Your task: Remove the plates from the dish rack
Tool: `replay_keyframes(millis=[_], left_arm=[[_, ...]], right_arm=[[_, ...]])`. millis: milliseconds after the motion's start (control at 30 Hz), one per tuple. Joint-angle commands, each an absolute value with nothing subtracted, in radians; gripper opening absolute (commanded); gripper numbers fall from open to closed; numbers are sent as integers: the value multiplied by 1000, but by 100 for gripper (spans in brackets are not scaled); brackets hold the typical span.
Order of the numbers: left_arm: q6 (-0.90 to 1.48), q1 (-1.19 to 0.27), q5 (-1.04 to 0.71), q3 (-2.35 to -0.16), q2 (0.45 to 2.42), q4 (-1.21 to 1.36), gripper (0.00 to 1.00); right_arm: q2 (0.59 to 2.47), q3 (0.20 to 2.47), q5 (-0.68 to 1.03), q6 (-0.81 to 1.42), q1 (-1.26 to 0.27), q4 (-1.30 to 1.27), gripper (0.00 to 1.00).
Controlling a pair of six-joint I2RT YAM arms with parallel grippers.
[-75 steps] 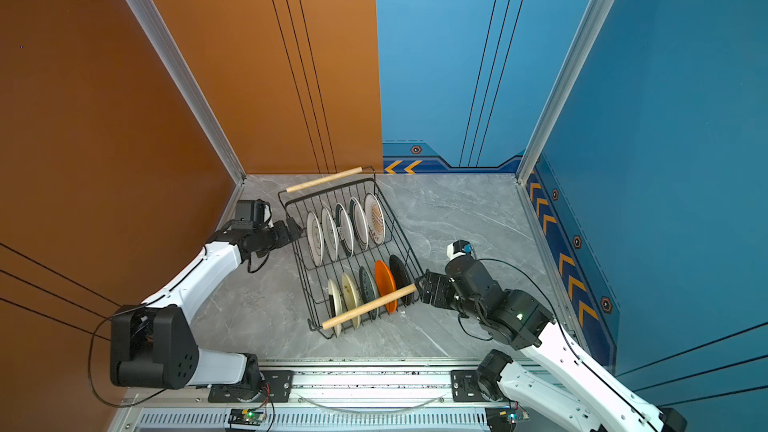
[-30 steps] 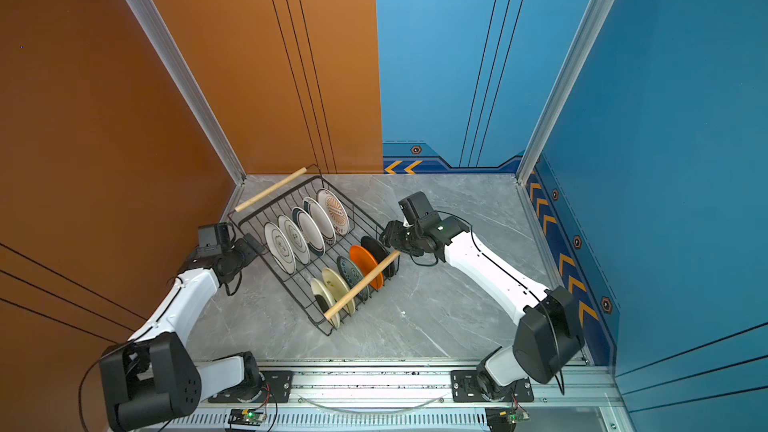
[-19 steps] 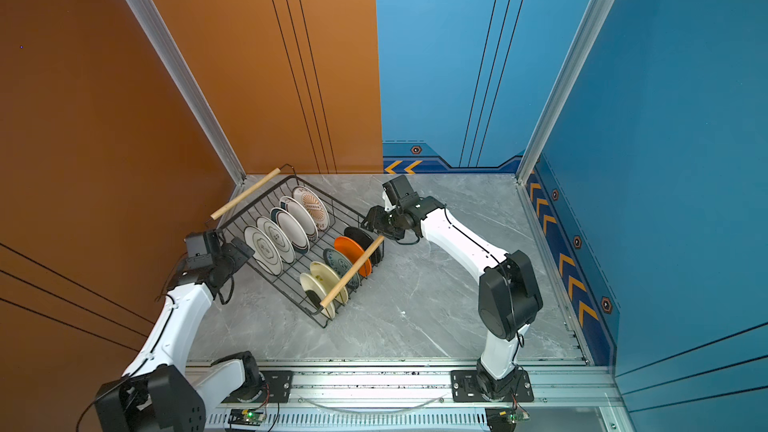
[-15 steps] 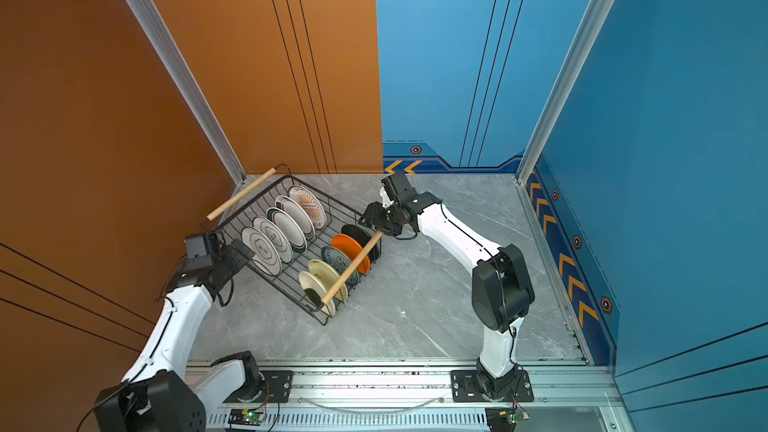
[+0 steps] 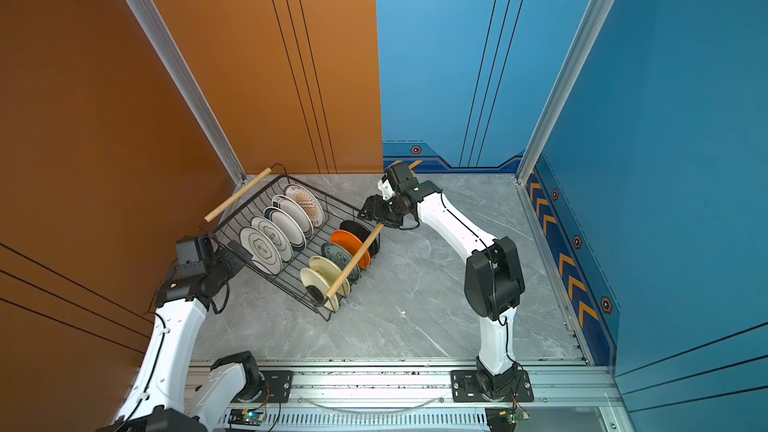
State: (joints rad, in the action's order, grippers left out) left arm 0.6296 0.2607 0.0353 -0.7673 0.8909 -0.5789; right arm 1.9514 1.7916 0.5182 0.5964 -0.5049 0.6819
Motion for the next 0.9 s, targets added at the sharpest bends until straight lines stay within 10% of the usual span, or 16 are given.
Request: replay_keyframes(millis=[0,867], left_arm=[[627,230,5,-833,846,-648,98],[404,-409,-141,-883,787,-733,94]], right_arm=[[1974,1846,531,504,-479,719,70],[1680,1716,341,379,-371,828,84]])
